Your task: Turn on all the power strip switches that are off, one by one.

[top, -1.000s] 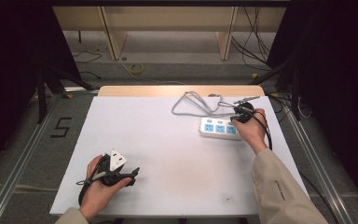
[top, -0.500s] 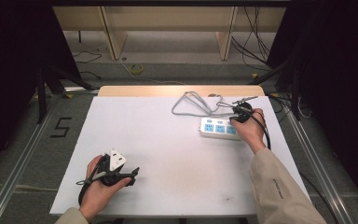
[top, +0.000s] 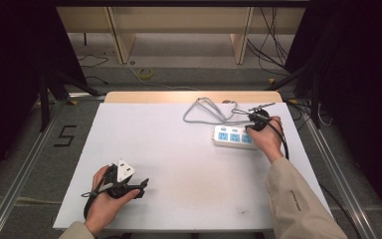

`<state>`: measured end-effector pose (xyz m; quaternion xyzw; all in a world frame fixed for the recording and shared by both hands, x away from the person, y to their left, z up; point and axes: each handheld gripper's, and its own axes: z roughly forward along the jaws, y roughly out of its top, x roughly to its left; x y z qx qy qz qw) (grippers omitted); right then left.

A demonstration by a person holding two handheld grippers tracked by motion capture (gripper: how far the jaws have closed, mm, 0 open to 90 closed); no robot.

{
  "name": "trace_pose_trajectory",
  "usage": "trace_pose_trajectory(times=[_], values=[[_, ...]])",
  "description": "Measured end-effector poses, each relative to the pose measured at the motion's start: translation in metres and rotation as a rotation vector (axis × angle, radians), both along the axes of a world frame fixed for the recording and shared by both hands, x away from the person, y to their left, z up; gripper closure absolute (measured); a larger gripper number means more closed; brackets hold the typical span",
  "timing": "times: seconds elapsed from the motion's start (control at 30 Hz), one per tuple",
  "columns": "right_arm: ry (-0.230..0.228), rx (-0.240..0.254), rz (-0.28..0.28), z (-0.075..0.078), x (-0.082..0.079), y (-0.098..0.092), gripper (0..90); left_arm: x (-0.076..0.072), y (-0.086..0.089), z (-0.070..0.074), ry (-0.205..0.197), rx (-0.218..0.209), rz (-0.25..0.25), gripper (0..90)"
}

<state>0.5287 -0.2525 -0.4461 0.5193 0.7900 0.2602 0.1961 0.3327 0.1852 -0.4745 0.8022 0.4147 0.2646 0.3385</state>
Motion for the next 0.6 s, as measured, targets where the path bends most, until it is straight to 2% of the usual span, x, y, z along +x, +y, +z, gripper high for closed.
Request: trace_pose_trajectory(times=[0.4,0.6], values=[[0.011,-0.007,0.005,-0.0008,0.0005,-0.0001,90.0,0.0001,0.0,0.0002,0.001,0.002,0.002,19.3],[0.019,0.013,-0.005,-0.0015,0.0008,-0.0015,90.0,0.0004,0.0003,-0.0002,0.001,-0.001,0.002,19.3]])
